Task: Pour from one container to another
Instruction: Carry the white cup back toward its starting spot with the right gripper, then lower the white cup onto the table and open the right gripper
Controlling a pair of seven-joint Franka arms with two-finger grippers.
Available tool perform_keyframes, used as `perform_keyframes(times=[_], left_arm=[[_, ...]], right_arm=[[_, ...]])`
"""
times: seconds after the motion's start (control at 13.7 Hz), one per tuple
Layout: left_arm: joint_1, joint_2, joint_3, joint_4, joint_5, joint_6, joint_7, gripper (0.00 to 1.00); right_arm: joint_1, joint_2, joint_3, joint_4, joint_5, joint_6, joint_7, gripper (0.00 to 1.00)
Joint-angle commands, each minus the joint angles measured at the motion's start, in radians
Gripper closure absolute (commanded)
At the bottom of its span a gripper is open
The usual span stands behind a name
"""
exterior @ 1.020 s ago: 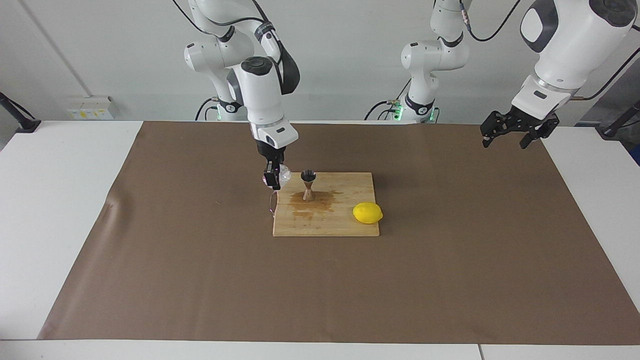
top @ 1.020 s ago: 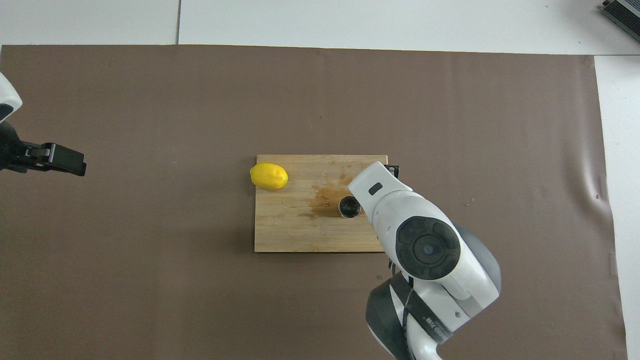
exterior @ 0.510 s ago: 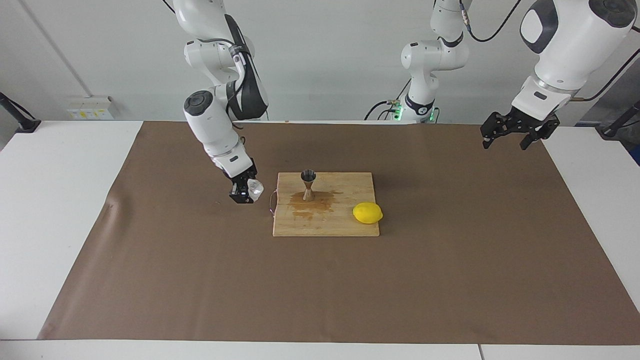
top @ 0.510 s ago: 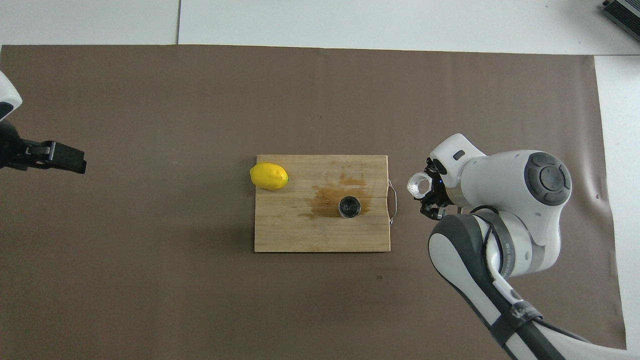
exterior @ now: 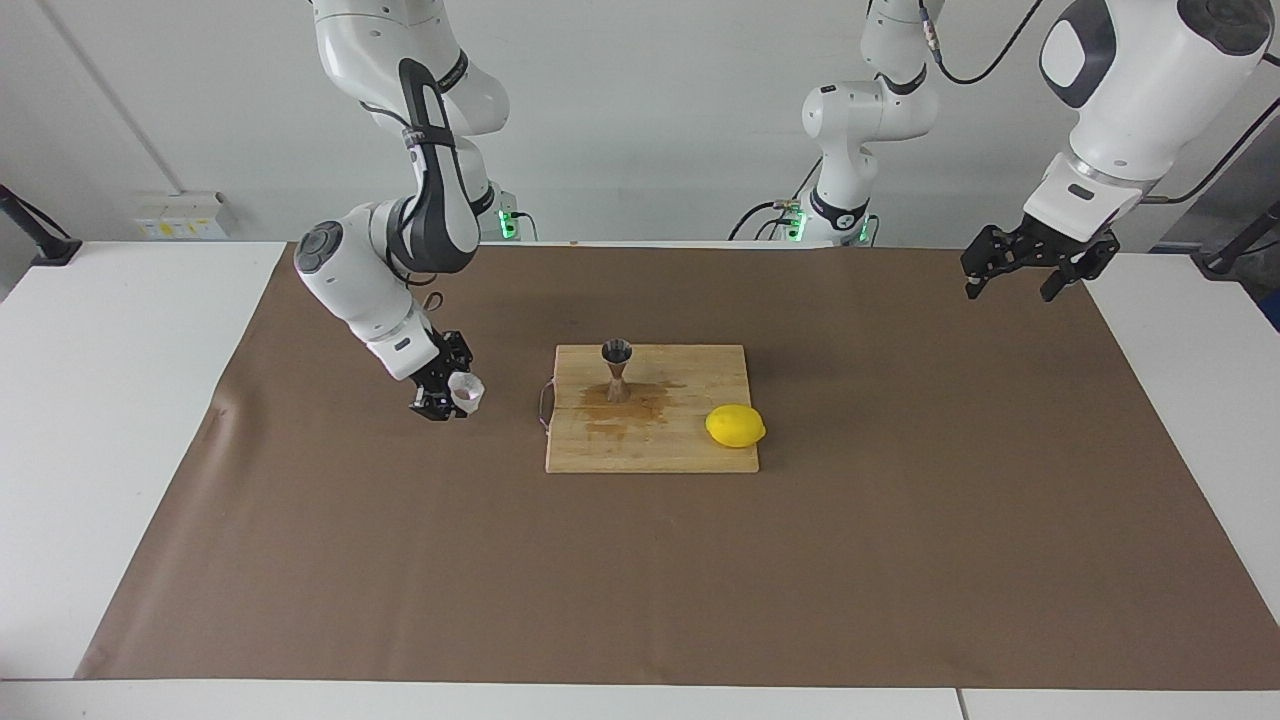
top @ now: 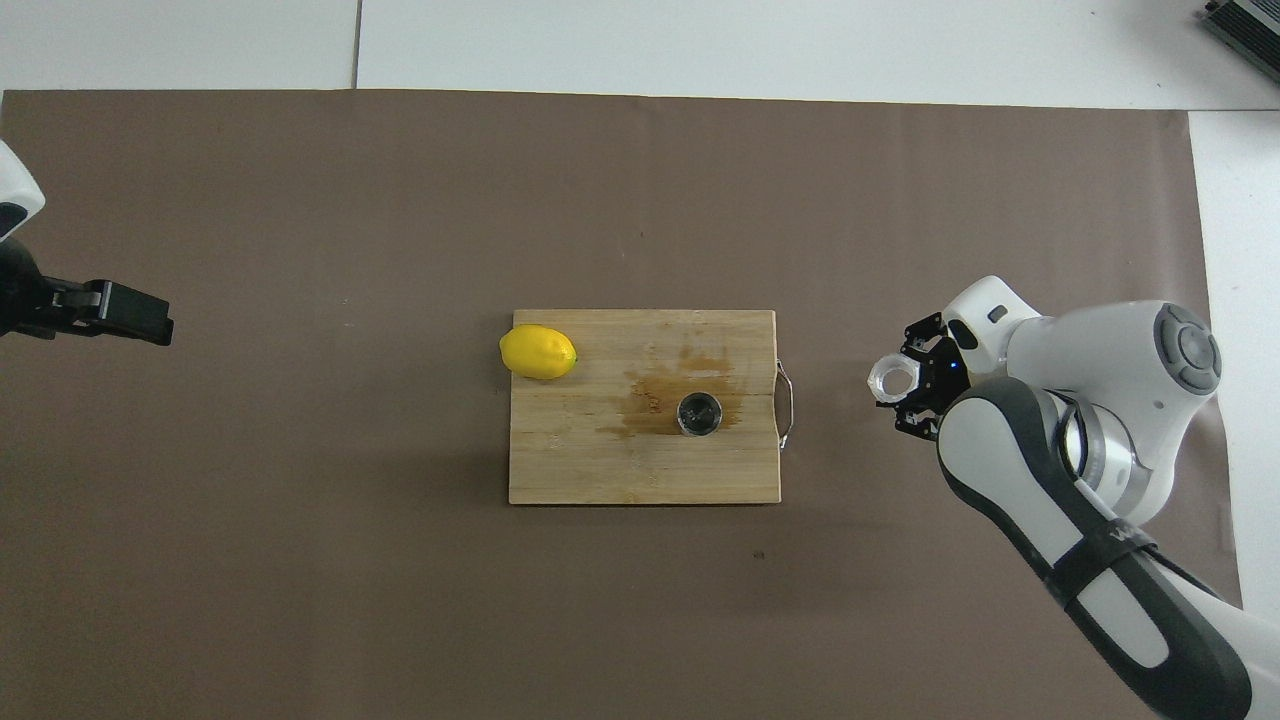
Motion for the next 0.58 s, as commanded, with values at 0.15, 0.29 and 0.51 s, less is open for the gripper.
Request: perform_keyframes(times=[0.15,0.29,0.51], left_arm=[[-0.013,-0.003,0.009,-0.015,-0.011,0.028,0.0,0.0],[-0.01,-0.005,0.009,-0.015,-0.011,0.026,0.001,0.0],[-0.012,-0.005,0.007,-0.015,-0.011,0.028,0.003,0.0]], right_arm=[[-0.032,0.014,0.012,-0.056,0.112,0.061,-0.127,1.0],[-0.066,0.02,0.011,-0.063,0.112,0.058,-0.174,1.0],[-0.097,0.022,0.011,-0.063,0.112,0.052,-0.211,1.0]])
